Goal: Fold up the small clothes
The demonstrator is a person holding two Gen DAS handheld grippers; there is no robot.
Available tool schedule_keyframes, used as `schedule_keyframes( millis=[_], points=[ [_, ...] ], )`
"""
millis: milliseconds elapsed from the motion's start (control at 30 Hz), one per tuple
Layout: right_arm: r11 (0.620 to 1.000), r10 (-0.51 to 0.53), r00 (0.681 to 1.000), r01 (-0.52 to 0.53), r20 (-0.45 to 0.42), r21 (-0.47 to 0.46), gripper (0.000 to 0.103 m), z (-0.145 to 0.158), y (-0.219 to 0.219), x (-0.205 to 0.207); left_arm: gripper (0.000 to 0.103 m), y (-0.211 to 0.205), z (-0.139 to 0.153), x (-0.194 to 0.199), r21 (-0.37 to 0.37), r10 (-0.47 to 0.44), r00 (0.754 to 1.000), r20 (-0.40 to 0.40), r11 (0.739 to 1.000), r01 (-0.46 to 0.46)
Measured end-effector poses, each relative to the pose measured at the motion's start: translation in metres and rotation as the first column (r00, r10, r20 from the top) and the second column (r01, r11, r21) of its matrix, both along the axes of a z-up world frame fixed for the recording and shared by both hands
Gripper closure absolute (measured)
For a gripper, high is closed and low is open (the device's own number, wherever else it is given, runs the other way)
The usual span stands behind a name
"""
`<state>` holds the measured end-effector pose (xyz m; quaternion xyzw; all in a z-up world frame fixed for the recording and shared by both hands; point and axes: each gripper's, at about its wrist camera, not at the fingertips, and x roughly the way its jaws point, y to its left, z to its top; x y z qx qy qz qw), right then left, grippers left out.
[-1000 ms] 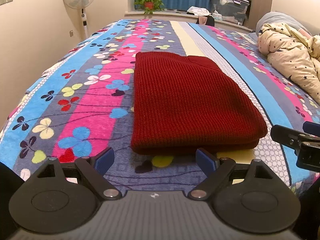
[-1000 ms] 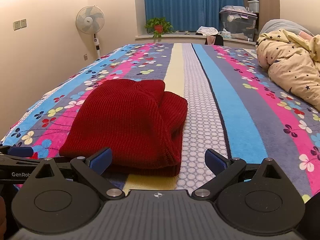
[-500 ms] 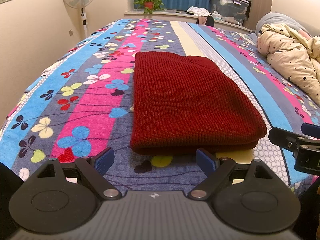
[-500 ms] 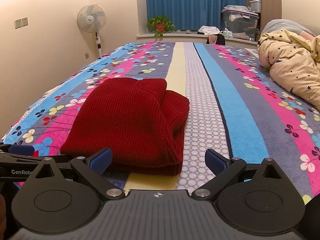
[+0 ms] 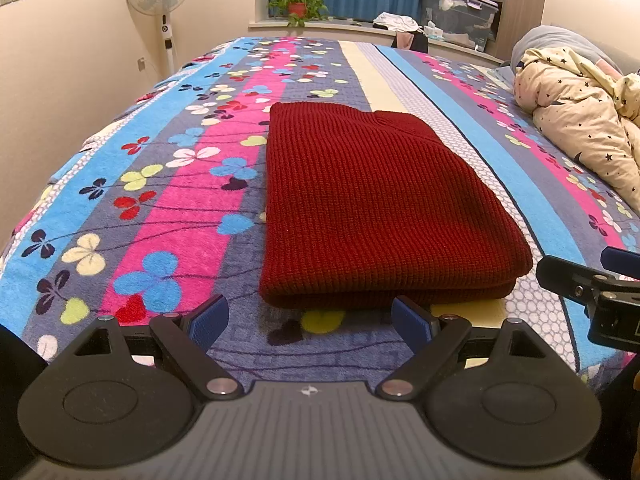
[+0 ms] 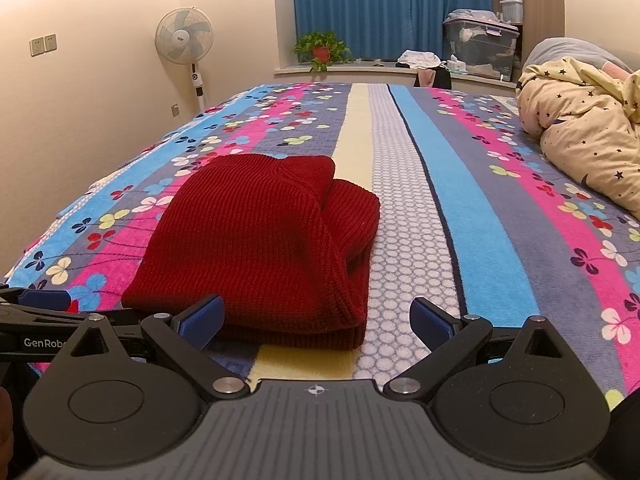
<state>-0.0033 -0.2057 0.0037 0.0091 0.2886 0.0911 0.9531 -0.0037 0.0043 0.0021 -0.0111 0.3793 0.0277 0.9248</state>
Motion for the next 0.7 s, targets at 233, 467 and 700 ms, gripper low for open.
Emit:
schedule_keyframes(
  millis=[233,467,700],
  points=[
    [1.0,0.001,1.0,-0.001,-0.001,0.001,0.004,-0.0001,0.0001,-0.0003,0.011,0.0001,0.0,0.0001,-0.001,0.001,1.0,-0.001,1.0,-0.001],
    [1.0,0.003,1.0,-0.003,-0.003,0.001,0.004,-0.0002,0.0004,-0.0001,0.011,0.0004,0.0,0.0001,-0.001,0.0,1.0,-0.001,1.0,0.0],
    [1.0,0.005,1.0,-0.005,-0.004,0.003,0.004,-0.0009,0.0007,-0.0008,0.011,0.0006,0.0002,0.0002,-0.002,0.0,1.0,-0.001,1.0,0.0]
  ],
)
